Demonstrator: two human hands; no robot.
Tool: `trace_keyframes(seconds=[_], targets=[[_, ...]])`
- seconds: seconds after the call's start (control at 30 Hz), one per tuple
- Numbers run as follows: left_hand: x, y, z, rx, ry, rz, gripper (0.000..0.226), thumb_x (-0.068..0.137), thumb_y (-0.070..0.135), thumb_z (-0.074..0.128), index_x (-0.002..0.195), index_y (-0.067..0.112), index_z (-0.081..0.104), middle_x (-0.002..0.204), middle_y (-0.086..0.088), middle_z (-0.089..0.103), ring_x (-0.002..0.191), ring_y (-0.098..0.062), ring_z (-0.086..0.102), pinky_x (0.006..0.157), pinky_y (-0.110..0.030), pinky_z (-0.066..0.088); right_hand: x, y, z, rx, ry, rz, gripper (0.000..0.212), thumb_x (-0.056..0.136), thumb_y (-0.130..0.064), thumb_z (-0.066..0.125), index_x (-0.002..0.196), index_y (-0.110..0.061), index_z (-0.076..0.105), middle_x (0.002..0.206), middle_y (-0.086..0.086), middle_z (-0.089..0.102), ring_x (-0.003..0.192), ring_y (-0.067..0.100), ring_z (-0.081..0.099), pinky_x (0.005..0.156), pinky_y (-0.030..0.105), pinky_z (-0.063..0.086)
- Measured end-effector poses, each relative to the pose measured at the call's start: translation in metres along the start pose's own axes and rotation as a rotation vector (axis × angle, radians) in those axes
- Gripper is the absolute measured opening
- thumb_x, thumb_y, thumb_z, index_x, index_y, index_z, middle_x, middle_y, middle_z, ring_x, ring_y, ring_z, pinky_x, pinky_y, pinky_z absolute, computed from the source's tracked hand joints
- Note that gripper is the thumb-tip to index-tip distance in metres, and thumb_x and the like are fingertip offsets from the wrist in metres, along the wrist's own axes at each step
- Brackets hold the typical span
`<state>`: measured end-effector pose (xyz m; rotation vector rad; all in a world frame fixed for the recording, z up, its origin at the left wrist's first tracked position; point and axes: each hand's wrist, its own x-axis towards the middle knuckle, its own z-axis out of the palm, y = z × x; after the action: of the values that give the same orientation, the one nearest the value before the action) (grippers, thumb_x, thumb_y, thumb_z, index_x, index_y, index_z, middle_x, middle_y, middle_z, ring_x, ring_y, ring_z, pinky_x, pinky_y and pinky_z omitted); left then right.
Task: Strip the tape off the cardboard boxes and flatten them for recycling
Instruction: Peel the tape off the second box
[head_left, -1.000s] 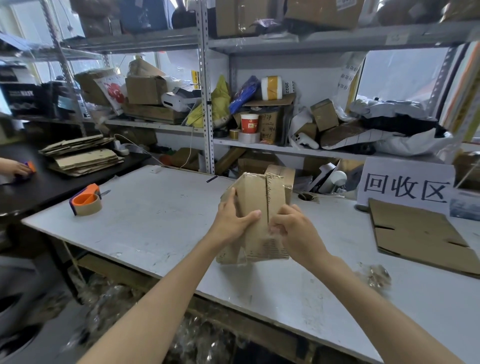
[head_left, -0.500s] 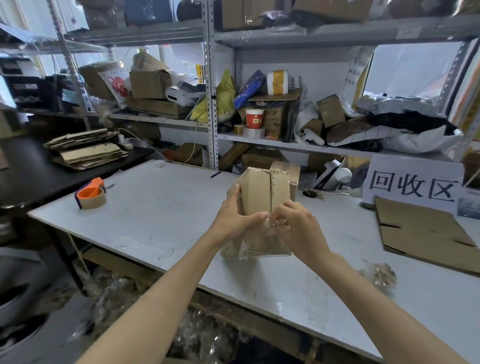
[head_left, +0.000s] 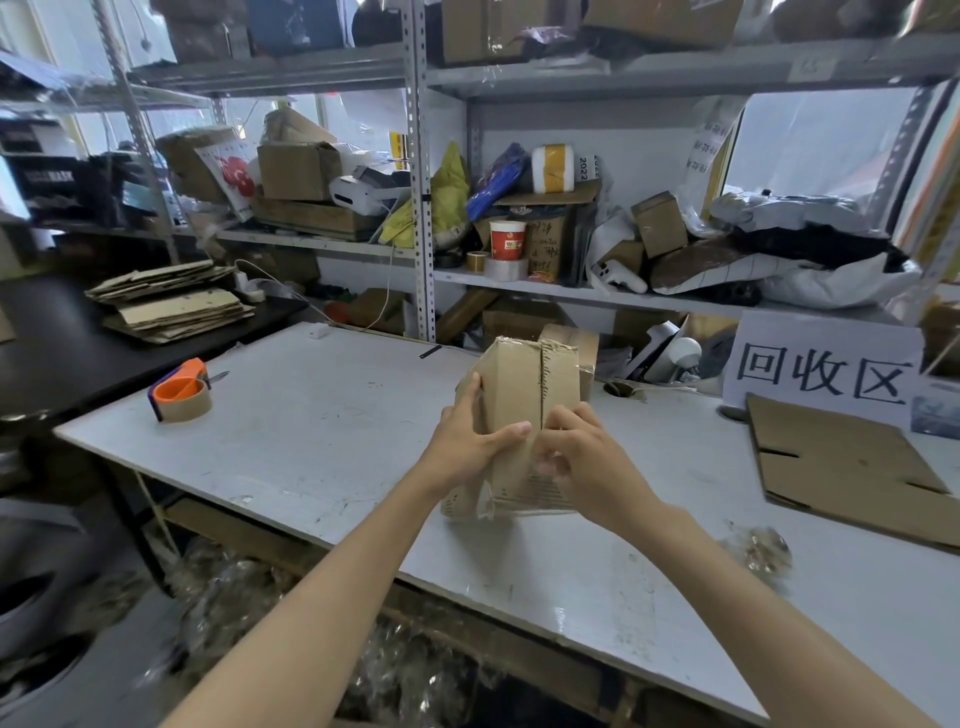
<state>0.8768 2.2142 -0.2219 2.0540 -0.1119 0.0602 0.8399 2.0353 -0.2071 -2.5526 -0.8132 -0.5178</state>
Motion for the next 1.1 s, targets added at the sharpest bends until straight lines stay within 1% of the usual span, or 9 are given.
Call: trace_keyframes(seconds=[0.1,0.2,0.37,0.53,0.6,0.7,0.8,0.97,1.1], targets=[[0.000,-0.001,0.000,-0.012,0.005,0.001,0.107,0.079,0.059,0.071,0.157,0.037,0.002,0.154,-0.005,0.031,0.136,-0.028,0.042,0.109,-0.052,0.043,-0.001,0.000,-0.004,0.067,0.010,0.040,0.012,0.085,-0.002,0.057,0.076,-0.010,0.059,0.085,0.000,0.051,0.082,0.017,0.045,0.066,0.036,0.046],[-0.003,-0.002,-0.001,0.005,-0.012,-0.002,0.109,0.077,0.061,0.073,0.157,0.038,0.002,0.154,-0.004,0.031,0.136,-0.028,0.041,0.109,-0.053,0.043,-0.005,0.000,-0.006,0.146,0.099,0.102,0.013,0.081,-0.006,0.066,0.085,-0.013,0.057,0.074,-0.001,0.058,0.067,0.018,0.051,0.060,0.033,0.044],[-0.009,-0.005,0.001,0.019,-0.016,0.016,0.108,0.077,0.052,0.077,0.158,0.035,0.007,0.157,-0.001,0.032,0.136,-0.024,0.042,0.109,-0.047,0.044,-0.004,0.001,-0.003,0.136,0.106,0.139,0.022,0.078,0.004,0.058,0.074,-0.015,0.047,0.065,-0.006,0.048,0.061,0.018,0.045,0.052,0.027,0.034],[-0.006,-0.005,0.004,0.025,0.011,0.035,0.102,0.082,0.048,0.074,0.158,0.031,0.008,0.156,-0.002,0.033,0.135,-0.024,0.043,0.107,-0.044,0.046,-0.005,0.007,0.001,0.274,0.096,0.226,0.017,0.080,-0.001,0.065,0.075,-0.012,0.054,0.069,-0.002,0.056,0.067,0.020,0.052,0.060,0.035,0.044],[-0.004,-0.005,0.001,-0.006,0.018,0.009,0.101,0.084,0.047,0.073,0.159,0.032,0.006,0.155,-0.002,0.035,0.135,-0.025,0.044,0.107,-0.046,0.046,-0.007,0.005,-0.001,0.245,0.152,0.194,0.009,0.080,-0.012,0.072,0.078,-0.014,0.064,0.078,-0.004,0.059,0.071,0.015,0.055,0.063,0.030,0.047],[-0.002,-0.004,-0.001,-0.033,0.010,-0.005,0.100,0.084,0.046,0.073,0.158,0.033,0.007,0.154,-0.003,0.037,0.133,-0.024,0.045,0.106,-0.047,0.047,-0.009,0.004,-0.005,0.170,0.100,0.115,0.023,0.069,-0.024,0.084,0.083,-0.014,0.068,0.089,-0.003,0.058,0.077,0.013,0.053,0.065,0.026,0.047],[-0.003,-0.004,0.002,-0.011,0.024,0.002,0.103,0.080,0.049,0.075,0.158,0.033,0.009,0.155,-0.003,0.036,0.135,-0.025,0.044,0.107,-0.046,0.047,-0.007,0.005,-0.005,0.135,0.059,0.134,0.021,0.068,-0.012,0.082,0.081,-0.010,0.065,0.084,-0.002,0.058,0.075,0.017,0.052,0.065,0.029,0.045],[-0.002,-0.004,0.005,0.005,0.086,0.023,0.101,0.079,0.050,0.076,0.158,0.030,0.016,0.154,-0.002,0.039,0.134,-0.023,0.045,0.106,-0.043,0.047,-0.007,0.005,0.002,0.096,0.066,0.065,0.013,0.079,0.001,0.063,0.072,-0.008,0.058,0.080,-0.001,0.053,0.071,0.018,0.046,0.060,0.031,0.038],[-0.001,-0.006,0.006,0.007,0.067,0.007,0.098,0.079,0.050,0.076,0.157,0.028,0.020,0.151,-0.003,0.042,0.131,-0.024,0.047,0.105,-0.044,0.048,-0.007,0.008,0.006,0.071,0.036,0.028,0.011,0.081,0.000,0.064,0.074,-0.008,0.063,0.089,0.000,0.050,0.089,0.014,0.041,0.069,0.026,0.039]])
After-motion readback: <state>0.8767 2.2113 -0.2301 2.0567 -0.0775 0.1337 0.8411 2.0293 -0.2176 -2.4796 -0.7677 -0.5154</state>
